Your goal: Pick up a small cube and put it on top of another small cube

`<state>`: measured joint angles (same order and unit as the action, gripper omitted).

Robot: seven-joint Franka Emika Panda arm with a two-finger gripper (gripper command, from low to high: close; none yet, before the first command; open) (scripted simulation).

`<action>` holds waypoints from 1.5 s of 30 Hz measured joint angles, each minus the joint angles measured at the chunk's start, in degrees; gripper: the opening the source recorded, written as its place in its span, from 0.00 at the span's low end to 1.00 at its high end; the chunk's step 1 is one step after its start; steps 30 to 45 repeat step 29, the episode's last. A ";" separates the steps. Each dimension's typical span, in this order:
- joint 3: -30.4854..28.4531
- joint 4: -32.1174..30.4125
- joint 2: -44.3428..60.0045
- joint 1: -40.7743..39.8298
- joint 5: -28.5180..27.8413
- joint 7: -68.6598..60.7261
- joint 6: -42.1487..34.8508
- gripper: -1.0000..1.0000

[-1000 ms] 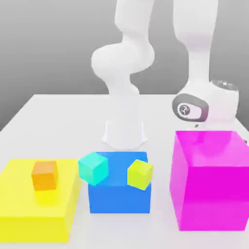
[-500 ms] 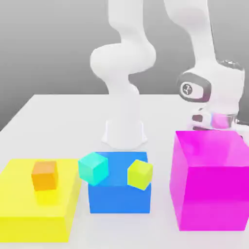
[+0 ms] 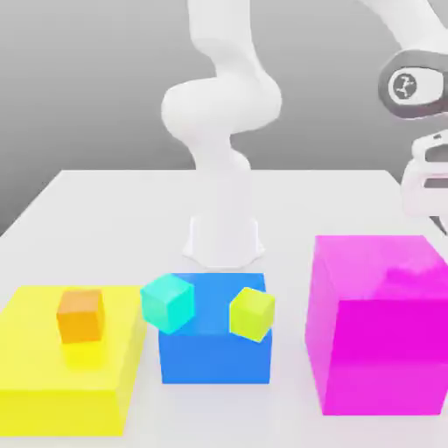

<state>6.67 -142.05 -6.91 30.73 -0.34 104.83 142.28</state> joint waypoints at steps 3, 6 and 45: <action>-4.74 -0.12 -1.72 -4.04 0.32 -4.04 -3.41 0.00; -9.52 -0.69 -3.65 -8.23 0.37 -7.48 -6.46 0.00; -22.78 -19.54 -13.55 -29.43 -8.47 -2.08 -0.67 1.00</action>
